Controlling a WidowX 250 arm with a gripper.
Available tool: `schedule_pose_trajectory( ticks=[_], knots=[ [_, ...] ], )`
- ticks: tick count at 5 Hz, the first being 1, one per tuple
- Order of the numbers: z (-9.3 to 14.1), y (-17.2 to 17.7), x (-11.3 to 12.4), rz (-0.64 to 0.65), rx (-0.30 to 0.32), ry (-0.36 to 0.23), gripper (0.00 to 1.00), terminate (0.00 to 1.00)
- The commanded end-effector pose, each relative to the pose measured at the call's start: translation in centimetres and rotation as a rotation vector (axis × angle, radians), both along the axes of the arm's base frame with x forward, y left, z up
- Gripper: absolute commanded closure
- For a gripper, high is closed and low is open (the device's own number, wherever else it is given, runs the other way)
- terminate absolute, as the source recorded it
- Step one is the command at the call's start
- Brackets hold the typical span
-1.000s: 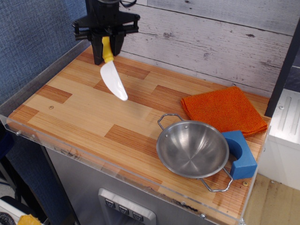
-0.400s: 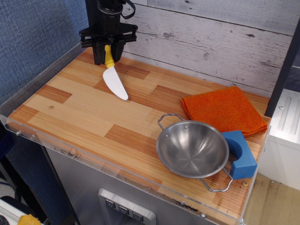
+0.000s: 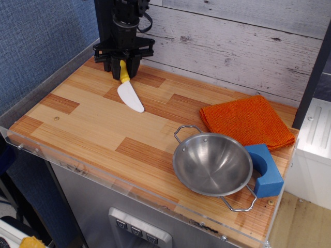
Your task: Move the knife to the corner farthest from the bowl.
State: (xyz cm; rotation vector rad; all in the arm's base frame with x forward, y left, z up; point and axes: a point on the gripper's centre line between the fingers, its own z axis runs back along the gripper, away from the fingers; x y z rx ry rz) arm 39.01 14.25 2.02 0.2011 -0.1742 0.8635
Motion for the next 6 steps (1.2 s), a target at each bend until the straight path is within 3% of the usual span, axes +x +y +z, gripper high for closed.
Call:
schedule_pose_trajectory(
  ticks=[1,2,5,6],
  knots=[
    [0.3,-1.6,-1.3,0.019,-0.016,0.023,1.0,0.0],
    [0.5,-1.9,-1.8,0.082,-0.007,0.044,0.0,0.0],
    [1.5,-1.3,-1.8,0.046,0.003,0.015,0.0,0.0],
    [3.3,-1.2,-1.9,0.021,0.024,-0.015,0.0,0.0]
  ],
)
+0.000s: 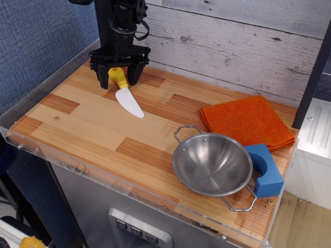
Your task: Move the knife to the corner farthest from the bowl.
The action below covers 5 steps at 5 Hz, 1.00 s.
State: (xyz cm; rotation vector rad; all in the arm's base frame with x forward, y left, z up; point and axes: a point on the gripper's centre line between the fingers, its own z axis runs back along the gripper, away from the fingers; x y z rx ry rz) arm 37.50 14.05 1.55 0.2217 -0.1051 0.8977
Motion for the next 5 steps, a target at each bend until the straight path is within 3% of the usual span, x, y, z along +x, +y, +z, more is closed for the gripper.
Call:
schedule_pose_trajectory(
  ticks=[1,3,5],
  knots=[
    [6.6,-1.2,-0.7,-0.039,0.063,-0.128,0.0,0.0],
    [11.5,-2.2,-3.2,-0.084,0.07,-0.232,0.0,0.0],
    [15.5,-4.1,-7.8,-0.174,0.117,-0.316,0.0,0.0]
  ],
)
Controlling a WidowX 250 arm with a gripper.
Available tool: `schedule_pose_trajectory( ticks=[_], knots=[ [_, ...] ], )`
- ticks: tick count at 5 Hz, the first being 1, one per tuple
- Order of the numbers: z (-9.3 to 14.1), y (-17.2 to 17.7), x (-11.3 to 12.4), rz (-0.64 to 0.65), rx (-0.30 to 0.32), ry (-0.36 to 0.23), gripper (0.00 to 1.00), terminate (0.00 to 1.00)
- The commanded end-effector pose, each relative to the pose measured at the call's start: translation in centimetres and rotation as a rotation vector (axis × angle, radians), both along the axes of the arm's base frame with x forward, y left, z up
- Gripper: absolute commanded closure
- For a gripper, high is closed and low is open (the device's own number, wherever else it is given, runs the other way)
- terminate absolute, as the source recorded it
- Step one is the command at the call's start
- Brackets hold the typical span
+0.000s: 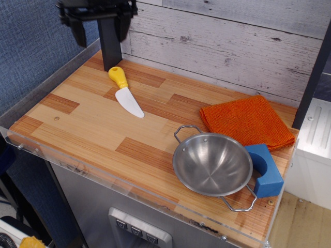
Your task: Move the knife to the corner farthest from the bowl.
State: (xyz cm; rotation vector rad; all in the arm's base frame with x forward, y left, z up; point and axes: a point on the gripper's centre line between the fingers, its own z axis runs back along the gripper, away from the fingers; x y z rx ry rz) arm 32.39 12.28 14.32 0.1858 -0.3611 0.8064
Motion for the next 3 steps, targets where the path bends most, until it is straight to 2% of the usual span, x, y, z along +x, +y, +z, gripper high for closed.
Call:
schedule_pose_trajectory(
  ticks=[1,2,3],
  knots=[
    [2.73,-2.29,-2.7,-0.062,0.04,-0.088,0.0,0.0],
    [2.73,-2.29,-2.7,-0.062,0.04,-0.088,0.0,0.0],
    [2.73,-2.29,-2.7,-0.062,0.04,-0.088,0.0,1.0]
  ],
)
